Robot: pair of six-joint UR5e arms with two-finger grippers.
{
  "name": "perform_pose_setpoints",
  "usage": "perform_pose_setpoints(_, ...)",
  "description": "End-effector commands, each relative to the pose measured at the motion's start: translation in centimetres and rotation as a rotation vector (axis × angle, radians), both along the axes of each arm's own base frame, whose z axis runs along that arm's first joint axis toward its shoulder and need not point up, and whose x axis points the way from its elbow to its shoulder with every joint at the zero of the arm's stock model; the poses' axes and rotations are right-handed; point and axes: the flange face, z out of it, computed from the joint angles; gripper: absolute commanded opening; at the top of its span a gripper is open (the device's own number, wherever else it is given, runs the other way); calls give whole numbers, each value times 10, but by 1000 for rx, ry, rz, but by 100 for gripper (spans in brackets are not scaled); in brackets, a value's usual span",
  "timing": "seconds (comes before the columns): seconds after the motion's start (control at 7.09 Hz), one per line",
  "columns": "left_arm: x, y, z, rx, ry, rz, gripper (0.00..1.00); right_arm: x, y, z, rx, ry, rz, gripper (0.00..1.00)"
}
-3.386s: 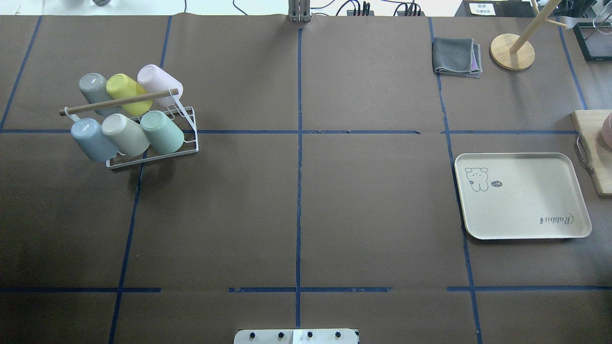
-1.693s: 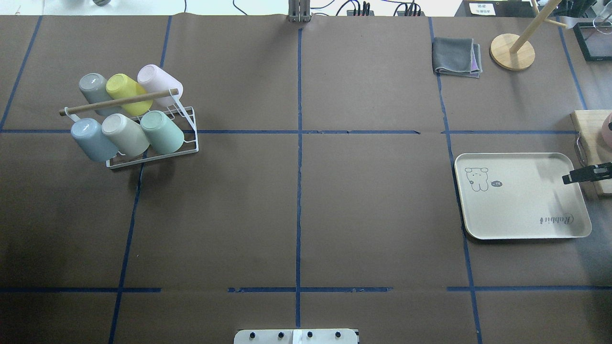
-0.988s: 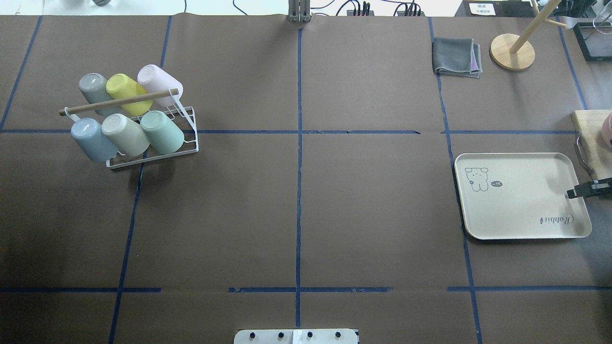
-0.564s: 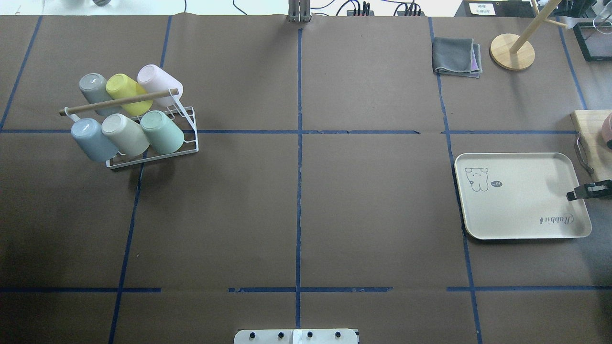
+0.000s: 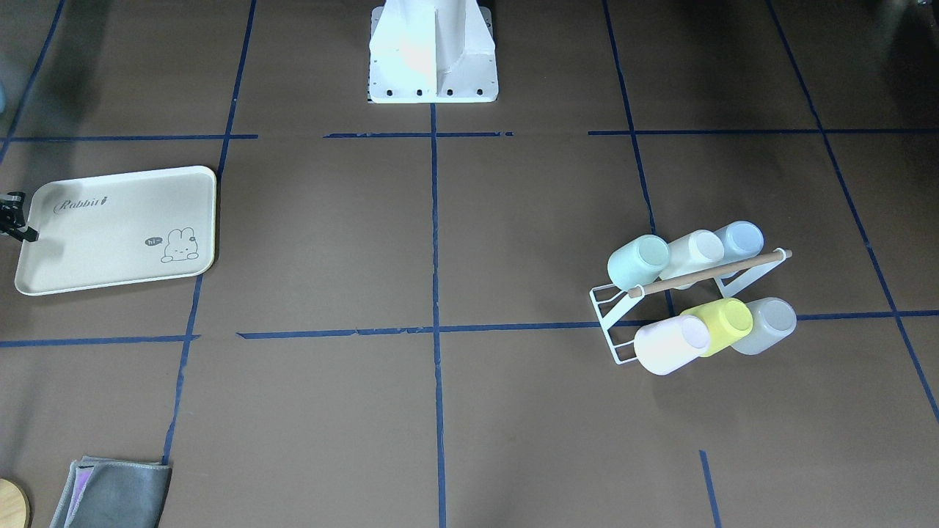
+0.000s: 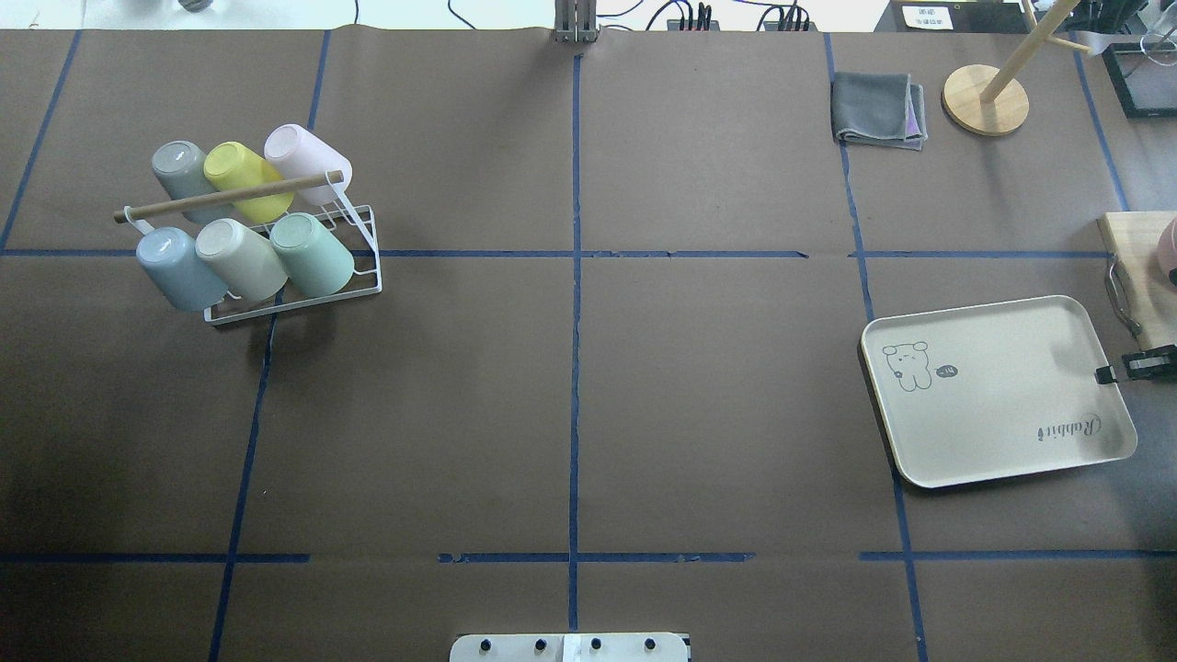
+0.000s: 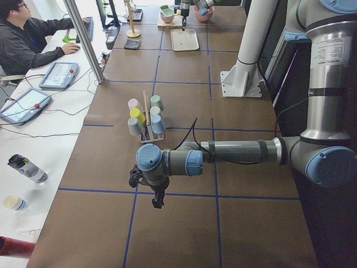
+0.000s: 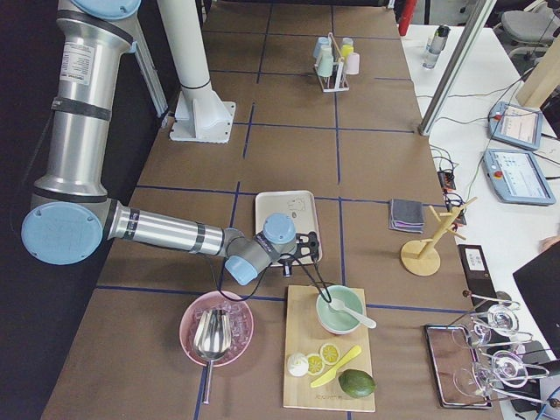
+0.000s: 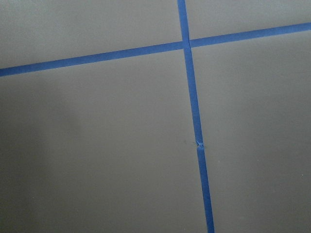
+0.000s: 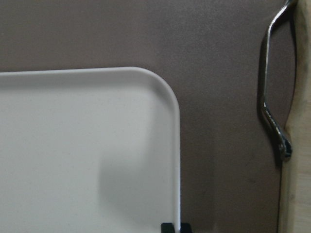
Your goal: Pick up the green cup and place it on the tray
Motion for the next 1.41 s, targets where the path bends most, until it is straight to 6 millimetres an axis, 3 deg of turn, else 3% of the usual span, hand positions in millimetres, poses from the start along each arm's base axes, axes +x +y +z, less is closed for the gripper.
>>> perform_pose_setpoints(0.0,0,0,0,0,0,0,100,-4,-3,-39,12,-55,8,0)
perform_pose_setpoints(0.42,1,0,0,0,0,2,100,-15,-10,-108,-77,-157,122,0)
perform_pose_setpoints(0.56,1,0,0,0,0,2,100,-28,-23,-131,-63,-180,113,0)
perform_pose_setpoints(1.13,1,0,0,1,0,4,100,-123,-80,-245,-11,-251,15,0)
perform_pose_setpoints(1.27,1,0,0,1,0,4,100,-146,-79,-266,9,-265,-18,0)
